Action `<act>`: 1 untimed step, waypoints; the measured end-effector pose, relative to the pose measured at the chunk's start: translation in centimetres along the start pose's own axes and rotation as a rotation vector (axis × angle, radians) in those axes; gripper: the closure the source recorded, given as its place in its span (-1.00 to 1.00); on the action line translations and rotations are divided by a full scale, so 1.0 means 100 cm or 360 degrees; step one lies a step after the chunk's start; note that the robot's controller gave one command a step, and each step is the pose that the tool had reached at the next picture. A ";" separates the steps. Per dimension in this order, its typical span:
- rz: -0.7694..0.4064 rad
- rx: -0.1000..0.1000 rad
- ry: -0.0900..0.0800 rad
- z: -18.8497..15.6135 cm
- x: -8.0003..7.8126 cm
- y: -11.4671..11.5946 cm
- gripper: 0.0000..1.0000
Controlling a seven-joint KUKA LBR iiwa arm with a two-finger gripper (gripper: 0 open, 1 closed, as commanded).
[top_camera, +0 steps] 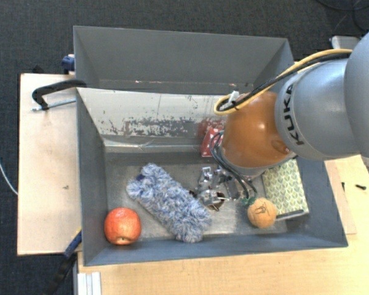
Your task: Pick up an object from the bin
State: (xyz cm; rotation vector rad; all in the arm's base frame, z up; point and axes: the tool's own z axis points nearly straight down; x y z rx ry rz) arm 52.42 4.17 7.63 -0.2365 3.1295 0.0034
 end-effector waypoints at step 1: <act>0.0049 0.0002 -0.0008 -0.158 -0.005 0.014 1.00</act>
Offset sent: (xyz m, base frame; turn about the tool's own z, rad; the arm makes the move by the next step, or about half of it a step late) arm 0.0000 0.0000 0.0000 0.0000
